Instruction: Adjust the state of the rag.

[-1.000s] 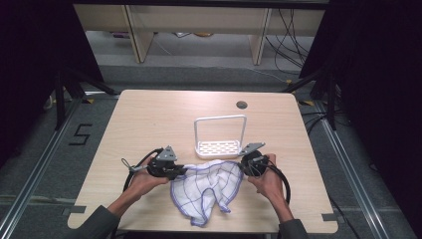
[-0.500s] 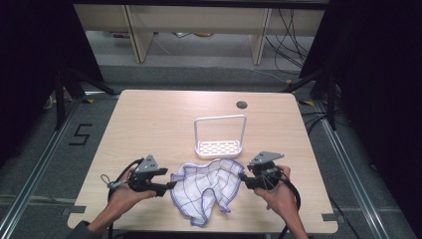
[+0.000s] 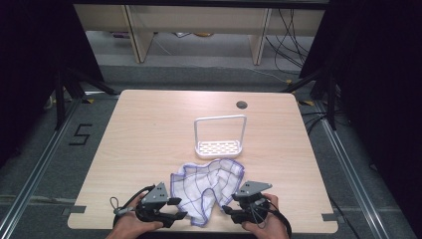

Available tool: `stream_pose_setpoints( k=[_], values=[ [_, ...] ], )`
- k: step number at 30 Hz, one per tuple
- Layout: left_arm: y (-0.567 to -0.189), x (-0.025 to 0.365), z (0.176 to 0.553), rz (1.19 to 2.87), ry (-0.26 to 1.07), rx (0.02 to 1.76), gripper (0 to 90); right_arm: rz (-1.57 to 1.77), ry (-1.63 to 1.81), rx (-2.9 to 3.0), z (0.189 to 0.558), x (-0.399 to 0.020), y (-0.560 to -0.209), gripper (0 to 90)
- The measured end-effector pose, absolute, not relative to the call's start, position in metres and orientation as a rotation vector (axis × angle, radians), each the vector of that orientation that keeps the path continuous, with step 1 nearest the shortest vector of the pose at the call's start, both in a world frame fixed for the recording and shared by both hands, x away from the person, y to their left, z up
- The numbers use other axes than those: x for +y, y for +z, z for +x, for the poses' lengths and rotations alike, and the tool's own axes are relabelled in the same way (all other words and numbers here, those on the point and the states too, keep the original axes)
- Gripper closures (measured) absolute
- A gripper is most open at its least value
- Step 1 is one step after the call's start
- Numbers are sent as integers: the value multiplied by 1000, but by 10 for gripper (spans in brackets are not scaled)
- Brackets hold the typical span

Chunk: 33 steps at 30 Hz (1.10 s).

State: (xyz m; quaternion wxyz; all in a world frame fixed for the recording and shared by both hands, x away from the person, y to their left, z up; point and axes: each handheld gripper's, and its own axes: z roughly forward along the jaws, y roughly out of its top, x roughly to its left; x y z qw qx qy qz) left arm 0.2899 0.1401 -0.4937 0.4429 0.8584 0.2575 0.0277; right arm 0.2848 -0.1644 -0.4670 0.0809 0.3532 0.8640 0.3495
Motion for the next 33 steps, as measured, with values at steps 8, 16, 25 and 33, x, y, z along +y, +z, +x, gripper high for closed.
stream_pose_setpoints(
  k=[8, 16, 25, 33],
  values=[
    [-510, 120, 292, 2236, 134, 562, 589, 960, 999, 2607, 286, -153, -483, 536],
    [-503, 131, 294, 2257, 192, 480, 867, 858, 962, 2598, 289, -176, -469, 872],
    [-488, 157, 284, 2178, 136, 494, 871, 952, 952, 2486, 268, -241, -443, 875],
    [-509, 147, 272, 2292, 59, 431, 864, 935, 860, 2635, 238, -234, -477, 805]
  ],
)
